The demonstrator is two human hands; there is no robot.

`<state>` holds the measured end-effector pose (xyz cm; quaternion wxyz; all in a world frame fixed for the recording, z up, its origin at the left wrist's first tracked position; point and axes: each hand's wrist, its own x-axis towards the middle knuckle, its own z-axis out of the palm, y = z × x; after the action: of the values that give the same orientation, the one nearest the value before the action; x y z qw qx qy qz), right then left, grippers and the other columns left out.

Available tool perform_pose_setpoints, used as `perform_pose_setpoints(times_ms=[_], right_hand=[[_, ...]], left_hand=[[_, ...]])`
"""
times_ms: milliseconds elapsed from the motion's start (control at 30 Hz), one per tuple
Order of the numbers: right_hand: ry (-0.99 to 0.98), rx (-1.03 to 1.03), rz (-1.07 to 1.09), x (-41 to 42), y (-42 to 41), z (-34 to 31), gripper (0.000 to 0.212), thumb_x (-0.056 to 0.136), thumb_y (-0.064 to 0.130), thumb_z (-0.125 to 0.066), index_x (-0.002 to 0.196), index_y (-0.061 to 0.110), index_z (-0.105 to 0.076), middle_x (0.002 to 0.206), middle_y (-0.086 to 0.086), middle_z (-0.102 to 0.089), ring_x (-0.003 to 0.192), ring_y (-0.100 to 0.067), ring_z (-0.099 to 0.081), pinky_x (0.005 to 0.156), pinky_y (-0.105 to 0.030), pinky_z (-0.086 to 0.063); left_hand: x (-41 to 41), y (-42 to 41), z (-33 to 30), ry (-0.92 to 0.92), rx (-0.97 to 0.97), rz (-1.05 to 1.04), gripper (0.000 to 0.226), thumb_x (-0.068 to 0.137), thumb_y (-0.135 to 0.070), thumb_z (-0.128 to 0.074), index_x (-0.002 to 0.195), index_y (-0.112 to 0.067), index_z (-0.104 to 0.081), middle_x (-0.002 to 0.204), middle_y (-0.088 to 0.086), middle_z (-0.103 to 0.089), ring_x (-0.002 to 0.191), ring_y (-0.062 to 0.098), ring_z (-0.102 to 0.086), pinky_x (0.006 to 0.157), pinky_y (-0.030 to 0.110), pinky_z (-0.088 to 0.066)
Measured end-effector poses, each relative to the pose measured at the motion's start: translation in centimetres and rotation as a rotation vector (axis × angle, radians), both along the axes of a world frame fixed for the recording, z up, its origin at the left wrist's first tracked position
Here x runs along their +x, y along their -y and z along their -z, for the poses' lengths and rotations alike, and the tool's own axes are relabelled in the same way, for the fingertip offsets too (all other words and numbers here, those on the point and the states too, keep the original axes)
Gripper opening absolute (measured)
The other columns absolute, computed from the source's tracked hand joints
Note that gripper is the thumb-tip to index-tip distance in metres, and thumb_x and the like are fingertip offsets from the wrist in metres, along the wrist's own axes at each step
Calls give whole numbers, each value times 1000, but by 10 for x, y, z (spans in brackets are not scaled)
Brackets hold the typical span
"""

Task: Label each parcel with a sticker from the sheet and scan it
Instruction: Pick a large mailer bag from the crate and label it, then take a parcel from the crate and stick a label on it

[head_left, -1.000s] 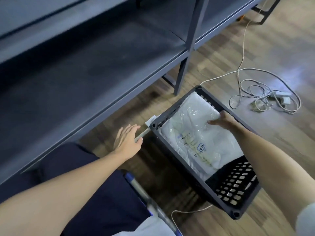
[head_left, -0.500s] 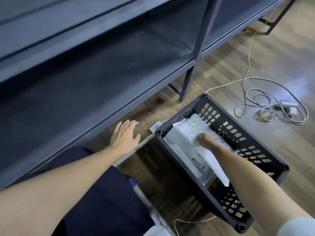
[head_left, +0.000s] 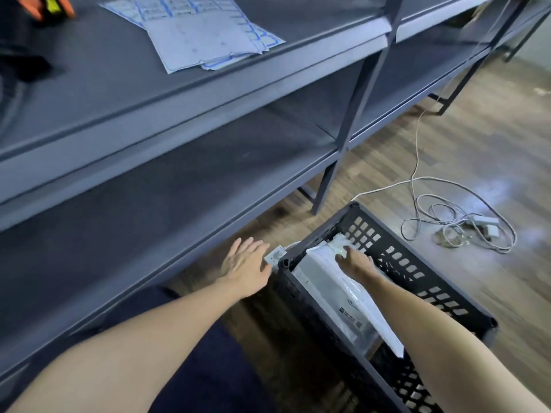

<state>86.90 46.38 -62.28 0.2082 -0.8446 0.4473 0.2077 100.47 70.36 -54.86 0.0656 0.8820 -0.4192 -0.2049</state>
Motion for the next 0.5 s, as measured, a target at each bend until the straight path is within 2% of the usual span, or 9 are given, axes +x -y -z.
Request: perform_pose_setpoints(times_ms=[100, 200, 267, 400, 500], right_hand=[[55, -60, 1, 12, 2, -30, 49, 97, 34, -38, 142, 13, -38, 143, -11, -47, 129, -29, -46, 111, -42, -26], [114, -139, 25, 19, 7, -65, 41, 94, 33, -39, 128, 13, -51, 129, -13, -58, 117, -31, -53, 104, -41, -33], [165, -169, 28, 25, 9, -91, 39, 94, 32, -38, 124, 13, -54, 121, -12, -63, 110, -30, -58, 102, -41, -37], [226, -284, 13, 49, 11, -162, 50, 95, 35, -38, 140, 12, -40, 136, -16, -53, 127, -30, -47, 109, -44, -27], [364, -361, -9, 76, 2, -227, 52, 95, 36, -39, 139, 9, -41, 138, -17, -51, 128, -33, -45, 111, -47, -27]], left_hand=[[-3, 13, -16, 2, -29, 60, 55, 98, -39, -37, 149, -24, -25, 156, -6, -25, 146, 13, -13, 117, 33, 5], [-5, 27, -41, 32, -89, 107, 56, 98, -40, -36, 150, -24, -23, 156, -6, -25, 146, 13, -13, 119, 34, 3], [-5, 34, -62, 53, -147, 138, 56, 98, -39, -36, 150, -23, -22, 156, -5, -25, 146, 14, -13, 119, 35, 4], [10, 33, -121, 132, -292, 161, 55, 98, -36, -38, 149, -20, -27, 155, -4, -28, 145, 15, -15, 119, 33, 3], [31, 22, -177, 221, -376, 173, 54, 98, -35, -38, 148, -19, -29, 154, -2, -30, 144, 16, -19, 119, 32, -3]])
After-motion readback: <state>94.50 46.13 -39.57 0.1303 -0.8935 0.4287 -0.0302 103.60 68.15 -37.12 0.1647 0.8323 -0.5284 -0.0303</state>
